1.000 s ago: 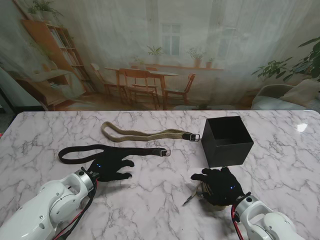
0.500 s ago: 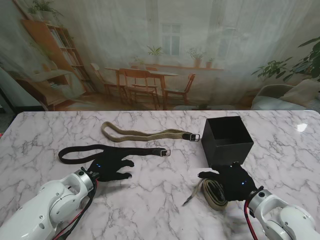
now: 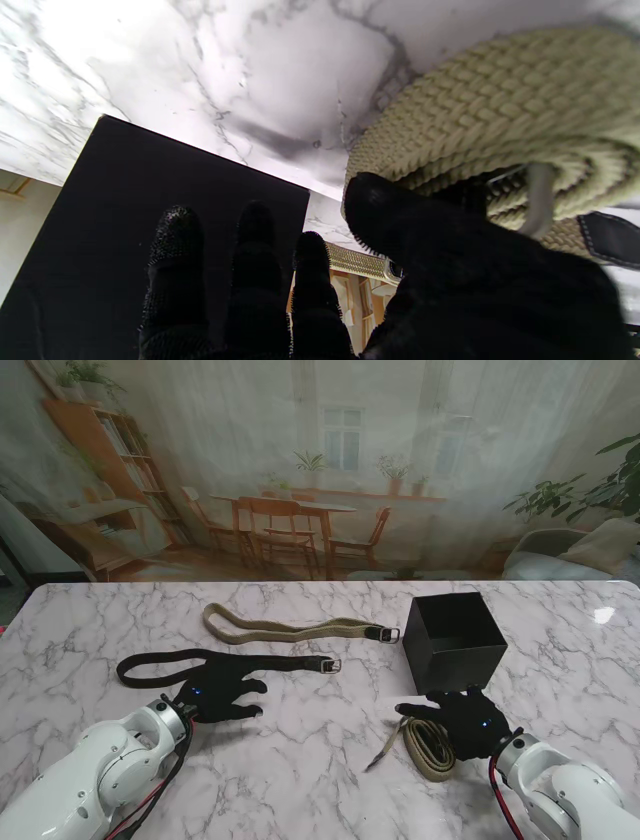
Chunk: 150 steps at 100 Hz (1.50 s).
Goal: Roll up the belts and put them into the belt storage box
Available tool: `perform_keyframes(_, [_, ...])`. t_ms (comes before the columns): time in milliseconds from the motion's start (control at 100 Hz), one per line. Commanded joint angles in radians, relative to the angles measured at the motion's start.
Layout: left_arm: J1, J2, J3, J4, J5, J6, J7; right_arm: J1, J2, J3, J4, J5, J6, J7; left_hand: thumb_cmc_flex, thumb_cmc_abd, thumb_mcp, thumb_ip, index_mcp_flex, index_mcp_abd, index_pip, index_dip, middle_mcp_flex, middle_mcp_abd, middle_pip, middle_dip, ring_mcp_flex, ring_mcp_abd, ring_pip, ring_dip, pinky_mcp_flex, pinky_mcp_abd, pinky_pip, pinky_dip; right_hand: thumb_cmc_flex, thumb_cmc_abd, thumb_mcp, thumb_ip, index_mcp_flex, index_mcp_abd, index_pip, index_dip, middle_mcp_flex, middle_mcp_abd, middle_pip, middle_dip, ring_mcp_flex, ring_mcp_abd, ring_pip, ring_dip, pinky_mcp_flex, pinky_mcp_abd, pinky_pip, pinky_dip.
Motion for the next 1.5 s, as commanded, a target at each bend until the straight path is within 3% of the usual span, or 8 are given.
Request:
perform_keyframes(0, [0.004, -0.001, -0.001, -0.001, 0.002, 0.003, -0.008, 0.010, 0.002, -0.008, 0.007, -0.018, 0.001, 0.006, 0.038, 0.041, -0.015, -0.018, 0.011, 0.025, 0.010, -0.001, -0.053, 0.015, -0.007, 0.012, 0.001, 0.004, -0.005, 0.022, -0.022, 0.032, -0.029, -0.012, -0.047, -0.054, -0.017, -0.020, -0.003, 0.023, -0.030, 0.017, -0.041, 0.003, 0.001, -0.008, 0.006, 0.002, -0.040, -0.013, -0.002, 0.051, -0.014, -0.015])
perform_keyframes(330, [0.002, -0.001, 0.000, 0.003, 0.002, 0.001, -0.002, 0.057, 0.011, -0.054, 0.028, -0.037, -0.011, 0.032, 0.039, 0.044, -0.016, -0.019, 0.007, 0.022, 0.010, -0.001, -0.056, 0.013, -0.007, 0.012, 0.000, 0.004, -0.005, 0.022, -0.023, 0.031, -0.029, -0.012, -0.181, -0.153, -0.109, -0.043, 0.006, 0.036, -0.028, -0.016, -0.080, 0.017, -0.007, -0.014, -0.014, 0.012, -0.048, -0.014, -0.014, 0.052, -0.022, -0.015])
perform_keyframes(440, [0.002, -0.001, 0.000, 0.005, 0.003, 0.001, 0.000, 0.068, 0.012, -0.067, 0.037, -0.038, -0.015, 0.030, 0.040, 0.043, -0.016, -0.019, 0.008, 0.023, 0.010, -0.001, -0.056, 0.013, -0.006, 0.012, 0.001, 0.004, -0.004, 0.023, -0.022, 0.030, -0.028, -0.012, -0.186, -0.140, -0.106, -0.050, 0.018, -0.019, 0.133, 0.222, -0.079, 0.021, -0.009, -0.017, -0.023, 0.006, -0.050, -0.014, -0.021, 0.047, -0.028, -0.013])
perform_keyframes(720, [0.000, -0.001, 0.003, 0.007, 0.002, 0.000, 0.000, 0.105, 0.010, -0.109, 0.082, 0.006, -0.025, -0.020, 0.038, 0.043, -0.017, -0.019, 0.008, 0.022, 0.010, -0.002, -0.056, 0.013, -0.006, 0.012, 0.000, 0.004, -0.004, 0.023, -0.024, 0.031, -0.029, -0.012, -0.182, -0.123, -0.092, -0.067, 0.146, -0.107, 0.550, 0.431, -0.052, 0.012, -0.001, -0.012, -0.007, 0.001, -0.042, -0.014, -0.017, 0.037, -0.023, -0.015])
perform_keyframes(850, [0.000, -0.001, 0.003, 0.008, 0.002, 0.000, 0.001, 0.120, 0.008, -0.127, 0.103, 0.027, -0.026, -0.042, 0.038, 0.043, -0.016, -0.019, 0.008, 0.023, 0.010, -0.002, -0.056, 0.014, -0.006, 0.012, 0.000, 0.005, -0.004, 0.023, -0.023, 0.030, -0.029, -0.012, -0.161, -0.087, -0.079, -0.068, 0.158, -0.108, 0.633, 0.476, -0.006, -0.071, 0.011, -0.007, 0.003, -0.011, -0.041, -0.017, -0.017, 0.023, -0.018, -0.018])
perform_keyframes(910, [0.000, -0.001, 0.003, 0.008, 0.002, 0.000, 0.001, 0.123, 0.007, -0.130, 0.105, 0.035, -0.030, -0.039, 0.039, 0.043, -0.015, -0.019, 0.009, 0.025, 0.010, -0.001, -0.056, 0.014, -0.006, 0.012, 0.000, 0.006, -0.004, 0.023, -0.022, 0.031, -0.029, -0.012, -0.173, -0.088, -0.079, -0.066, 0.137, -0.057, 0.623, 0.467, 0.041, -0.115, 0.004, -0.009, 0.003, -0.014, -0.051, -0.026, -0.025, 0.015, -0.026, -0.025])
perform_keyframes(1190, [-0.002, -0.001, 0.004, 0.010, 0.002, 0.000, 0.005, 0.110, 0.005, -0.118, 0.077, 0.055, -0.026, 0.037, 0.038, 0.044, -0.016, -0.019, 0.007, 0.024, 0.009, -0.002, -0.056, 0.012, -0.006, 0.012, 0.000, 0.004, -0.004, 0.023, -0.025, 0.031, -0.032, -0.012, -0.058, -0.021, -0.052, -0.051, -0.033, 0.022, 0.144, 0.019, -0.032, 0.000, -0.022, -0.015, -0.031, 0.022, -0.071, -0.043, -0.047, 0.051, -0.053, -0.058])
perform_keyframes(1490, [0.000, -0.002, 0.004, 0.008, 0.000, 0.000, 0.005, 0.131, 0.002, -0.130, 0.057, 0.118, -0.057, 0.136, 0.041, 0.043, -0.015, -0.019, 0.006, 0.024, 0.009, -0.002, -0.056, 0.011, -0.005, 0.012, 0.001, 0.003, -0.003, 0.023, -0.022, 0.031, -0.030, -0.011, -0.051, -0.075, -0.042, -0.035, -0.015, 0.023, -0.004, 0.262, -0.146, 0.025, -0.062, -0.048, -0.100, 0.068, -0.109, -0.092, -0.101, 0.183, -0.136, -0.223])
